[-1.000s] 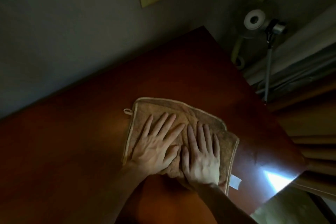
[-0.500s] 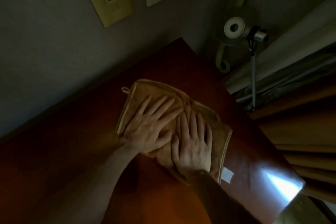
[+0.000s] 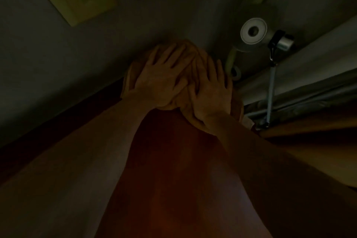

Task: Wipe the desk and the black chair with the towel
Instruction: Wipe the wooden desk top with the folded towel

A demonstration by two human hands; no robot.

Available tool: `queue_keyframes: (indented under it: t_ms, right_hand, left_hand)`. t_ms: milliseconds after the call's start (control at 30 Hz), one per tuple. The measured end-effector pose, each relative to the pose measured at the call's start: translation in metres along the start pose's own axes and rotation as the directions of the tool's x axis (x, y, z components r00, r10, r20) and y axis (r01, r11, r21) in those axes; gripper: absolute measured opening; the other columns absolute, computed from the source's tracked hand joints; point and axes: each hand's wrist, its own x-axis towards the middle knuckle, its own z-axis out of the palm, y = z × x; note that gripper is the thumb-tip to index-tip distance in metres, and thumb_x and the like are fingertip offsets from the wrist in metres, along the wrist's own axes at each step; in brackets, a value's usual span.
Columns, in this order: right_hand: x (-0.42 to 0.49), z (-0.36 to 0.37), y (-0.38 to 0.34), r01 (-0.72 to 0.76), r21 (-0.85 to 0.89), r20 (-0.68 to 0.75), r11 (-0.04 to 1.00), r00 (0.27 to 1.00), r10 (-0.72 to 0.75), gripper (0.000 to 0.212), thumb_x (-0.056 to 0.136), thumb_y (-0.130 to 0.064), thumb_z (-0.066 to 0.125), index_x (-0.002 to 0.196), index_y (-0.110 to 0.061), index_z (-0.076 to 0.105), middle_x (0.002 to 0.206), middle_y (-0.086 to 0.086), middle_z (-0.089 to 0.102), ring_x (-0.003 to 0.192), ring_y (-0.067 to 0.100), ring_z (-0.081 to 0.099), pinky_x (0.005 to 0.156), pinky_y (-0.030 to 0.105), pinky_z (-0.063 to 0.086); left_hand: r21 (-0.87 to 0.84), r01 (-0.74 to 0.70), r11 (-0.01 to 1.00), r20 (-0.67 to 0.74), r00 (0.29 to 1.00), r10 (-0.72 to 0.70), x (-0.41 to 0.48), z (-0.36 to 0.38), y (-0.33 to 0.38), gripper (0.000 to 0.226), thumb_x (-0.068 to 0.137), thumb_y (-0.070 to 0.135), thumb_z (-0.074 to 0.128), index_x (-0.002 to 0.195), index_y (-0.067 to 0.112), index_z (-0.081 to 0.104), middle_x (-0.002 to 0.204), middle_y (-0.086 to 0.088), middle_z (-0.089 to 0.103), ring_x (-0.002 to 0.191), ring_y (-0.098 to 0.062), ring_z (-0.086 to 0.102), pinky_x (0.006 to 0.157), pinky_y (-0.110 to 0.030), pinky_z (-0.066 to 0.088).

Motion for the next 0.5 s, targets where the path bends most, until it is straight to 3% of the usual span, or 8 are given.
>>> queue_keyframes:
  t_ms: [200,367,500]
  right_hand:
    - [0.037,-0.004,0.011,-0.03,0.052,0.11,0.998,0.994,0.024,0.066,0.104,-0.059,0.026,0.162,-0.028,0.023,0.167,0.003,0.03,0.158,0.03,0.011,0.126,0.05,0.011]
    - [0.026,-0.007,0.011,0.031,0.06,0.09,0.998,0.995,-0.036,0.087,0.089,-0.067,0.002,0.164,-0.027,0.02,0.168,0.007,0.027,0.158,0.032,0.013,0.126,0.05,0.014]
    - [-0.025,-0.006,0.01,0.053,0.012,0.071,0.999,0.996,-0.054,0.077,0.095,-0.065,0.008,0.164,-0.032,0.013,0.172,0.007,0.013,0.159,0.031,0.005,0.126,0.053,0.008]
  left_hand:
    - [-0.015,0.009,1.0,0.091,0.996,-0.008,0.031,-0.013,-0.008,0.075,0.099,0.051,0.012,0.164,0.018,0.027,0.171,-0.008,0.025,0.157,-0.031,0.023,0.128,-0.052,0.014]
    - [0.022,0.137,0.99,0.127,0.982,-0.138,0.015,-0.016,0.007,0.076,0.097,0.051,0.003,0.165,0.022,0.021,0.173,-0.006,0.018,0.159,-0.029,0.016,0.128,-0.05,0.01]
    - [0.026,0.127,0.992,0.109,0.986,-0.129,-0.038,-0.012,0.029,0.07,0.102,0.052,0.012,0.165,0.024,0.025,0.173,-0.005,0.017,0.16,-0.026,0.012,0.128,-0.05,0.009]
